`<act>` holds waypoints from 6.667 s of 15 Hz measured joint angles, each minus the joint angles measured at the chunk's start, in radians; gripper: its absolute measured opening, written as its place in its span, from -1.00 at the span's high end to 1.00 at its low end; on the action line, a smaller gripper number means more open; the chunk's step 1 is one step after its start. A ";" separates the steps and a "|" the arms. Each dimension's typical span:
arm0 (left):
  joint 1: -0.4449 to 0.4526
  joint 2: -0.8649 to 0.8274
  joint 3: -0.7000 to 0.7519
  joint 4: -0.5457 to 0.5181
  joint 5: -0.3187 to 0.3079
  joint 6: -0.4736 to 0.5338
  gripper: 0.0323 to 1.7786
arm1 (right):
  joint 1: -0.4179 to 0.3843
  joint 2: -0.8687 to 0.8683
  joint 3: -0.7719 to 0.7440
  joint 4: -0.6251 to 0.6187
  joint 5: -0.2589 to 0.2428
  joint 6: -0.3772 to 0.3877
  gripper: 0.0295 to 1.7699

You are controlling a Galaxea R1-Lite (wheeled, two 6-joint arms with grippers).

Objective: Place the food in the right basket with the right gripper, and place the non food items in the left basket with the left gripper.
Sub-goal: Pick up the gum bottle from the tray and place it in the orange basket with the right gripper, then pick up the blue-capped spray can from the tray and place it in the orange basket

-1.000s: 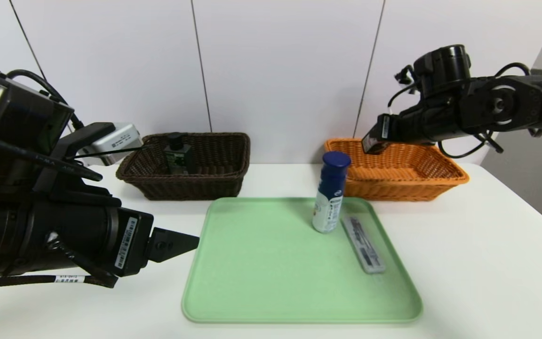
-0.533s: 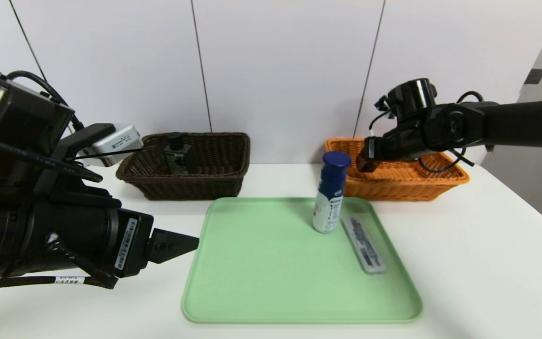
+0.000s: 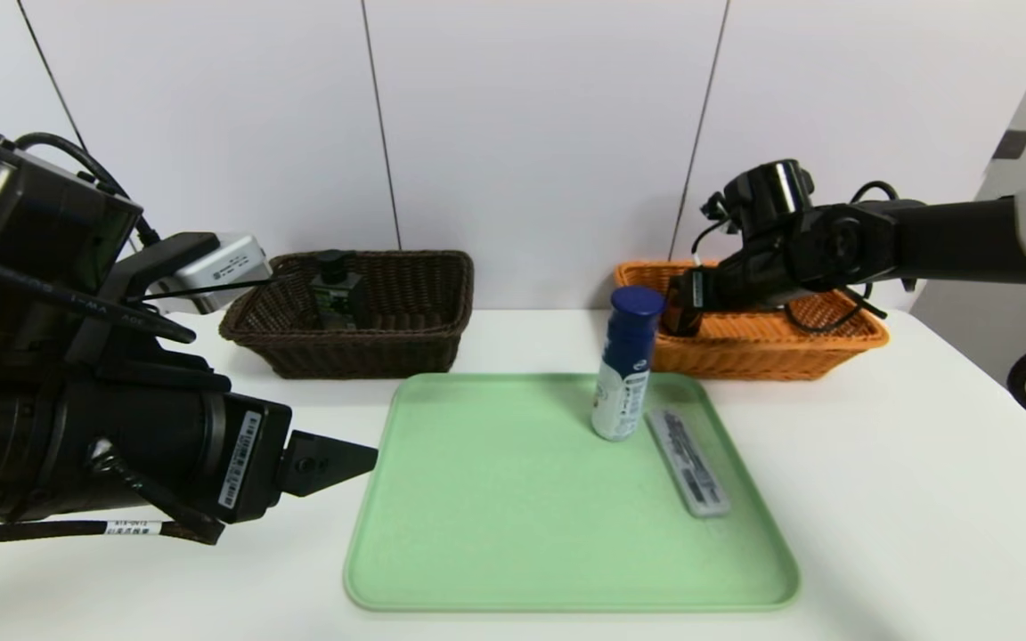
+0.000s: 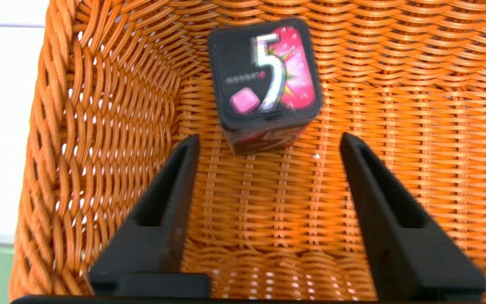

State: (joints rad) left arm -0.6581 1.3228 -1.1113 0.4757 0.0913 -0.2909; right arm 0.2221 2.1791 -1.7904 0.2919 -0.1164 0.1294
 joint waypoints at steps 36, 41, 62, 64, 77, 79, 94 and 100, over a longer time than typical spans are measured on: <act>-0.001 0.003 0.003 -0.050 -0.008 0.009 -0.90 | 0.301 -0.776 1.054 -0.607 0.199 -0.117 -0.91; -0.002 0.026 0.003 -0.050 -0.009 0.010 -0.90 | 0.314 -0.663 1.075 -0.794 0.187 -0.131 -0.91; -0.003 0.083 0.010 -0.050 -0.008 0.006 -0.90 | 0.328 -0.326 0.979 -1.087 0.133 -0.145 -0.71; -0.003 0.087 0.009 -0.050 -0.008 0.006 -0.90 | 0.328 -0.322 0.977 -1.086 0.134 -0.143 -0.35; -0.003 0.088 -0.001 -0.050 -0.007 0.013 -0.90 | 0.326 -0.371 0.908 -1.060 0.134 -0.137 0.17; -0.003 0.086 -0.003 -0.050 -0.005 0.015 -0.90 | 0.320 -0.394 0.863 -1.032 0.121 -0.137 0.17; -0.003 0.077 -0.004 -0.078 -0.008 0.014 -0.90 | -0.040 -0.453 0.525 -0.738 0.093 -0.151 0.17; -0.002 0.085 -0.006 -0.106 -0.006 0.015 -0.90 | -0.133 -0.334 0.456 -0.752 0.096 -0.145 0.17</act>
State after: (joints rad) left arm -0.6604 1.4077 -1.1170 0.3694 0.0851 -0.2755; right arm 0.0894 1.8449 -1.3349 -0.4598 -0.0202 -0.0157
